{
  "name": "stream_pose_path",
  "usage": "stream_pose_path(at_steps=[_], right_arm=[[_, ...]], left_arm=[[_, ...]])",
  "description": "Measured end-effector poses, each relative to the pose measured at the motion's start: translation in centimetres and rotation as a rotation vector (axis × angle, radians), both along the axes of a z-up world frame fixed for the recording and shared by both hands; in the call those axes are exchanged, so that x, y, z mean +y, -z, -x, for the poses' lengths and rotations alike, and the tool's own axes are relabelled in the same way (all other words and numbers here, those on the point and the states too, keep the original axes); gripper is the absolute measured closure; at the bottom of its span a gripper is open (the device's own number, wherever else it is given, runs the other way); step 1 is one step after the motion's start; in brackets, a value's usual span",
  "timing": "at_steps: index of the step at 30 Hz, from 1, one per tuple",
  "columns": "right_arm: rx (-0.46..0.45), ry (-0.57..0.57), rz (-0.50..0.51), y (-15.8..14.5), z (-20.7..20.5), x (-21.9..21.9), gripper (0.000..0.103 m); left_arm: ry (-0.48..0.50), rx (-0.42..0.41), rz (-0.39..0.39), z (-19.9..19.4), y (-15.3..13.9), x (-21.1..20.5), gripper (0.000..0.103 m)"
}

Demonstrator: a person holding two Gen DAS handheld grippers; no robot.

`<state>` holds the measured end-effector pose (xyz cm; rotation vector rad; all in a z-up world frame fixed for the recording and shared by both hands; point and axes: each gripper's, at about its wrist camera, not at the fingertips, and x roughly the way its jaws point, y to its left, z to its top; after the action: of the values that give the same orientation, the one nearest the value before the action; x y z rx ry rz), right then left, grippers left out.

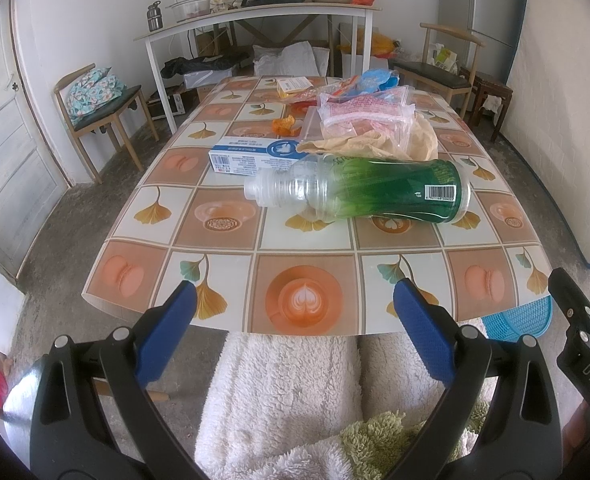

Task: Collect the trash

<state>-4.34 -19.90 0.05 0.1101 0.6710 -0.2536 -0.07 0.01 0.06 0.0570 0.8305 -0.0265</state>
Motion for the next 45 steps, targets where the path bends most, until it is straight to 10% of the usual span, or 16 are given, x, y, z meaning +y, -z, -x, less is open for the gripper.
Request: stream_pose_path(at_steps=[28, 45], right_arm=[[-0.033, -0.033, 0.004, -1.3, -1.1, 0.0, 0.006], [-0.133, -0.230, 0.037, -3.9, -10.5, 0.0, 0.006]], left_arm=[[0.004, 0.015, 0.046, -1.0, 0.5, 0.6, 0.008], [0.083, -0.010, 0.141, -5.3, 2.3, 3.3, 0.008]])
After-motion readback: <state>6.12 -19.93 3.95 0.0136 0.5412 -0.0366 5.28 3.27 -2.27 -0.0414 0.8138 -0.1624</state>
